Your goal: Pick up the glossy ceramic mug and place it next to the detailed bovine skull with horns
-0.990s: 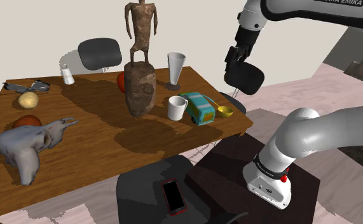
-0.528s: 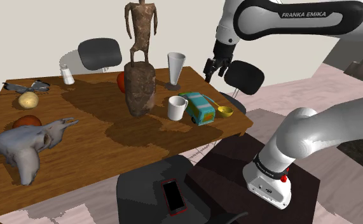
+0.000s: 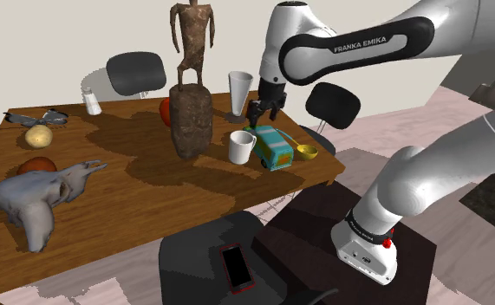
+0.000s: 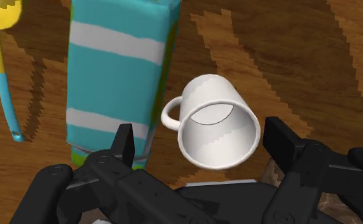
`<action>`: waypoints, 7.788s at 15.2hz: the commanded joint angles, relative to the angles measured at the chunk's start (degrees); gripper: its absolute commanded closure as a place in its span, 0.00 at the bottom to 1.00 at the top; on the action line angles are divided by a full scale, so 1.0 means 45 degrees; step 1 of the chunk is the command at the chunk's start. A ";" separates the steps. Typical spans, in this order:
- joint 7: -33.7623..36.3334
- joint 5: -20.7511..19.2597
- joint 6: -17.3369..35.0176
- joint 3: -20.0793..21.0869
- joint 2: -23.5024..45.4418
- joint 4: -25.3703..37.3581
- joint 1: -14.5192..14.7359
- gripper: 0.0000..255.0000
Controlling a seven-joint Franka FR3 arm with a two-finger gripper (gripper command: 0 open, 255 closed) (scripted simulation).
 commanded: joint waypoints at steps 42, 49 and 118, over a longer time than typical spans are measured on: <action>0.2361 -0.1018 0.2422 0.1217 0.4106 0.1651 0.0043 1.00; 0.2106 -0.0764 0.1222 0.1167 0.3538 0.2317 0.0062 1.00; 1.0487 -0.5075 -0.3430 0.3797 1.3502 1.5181 0.6119 1.00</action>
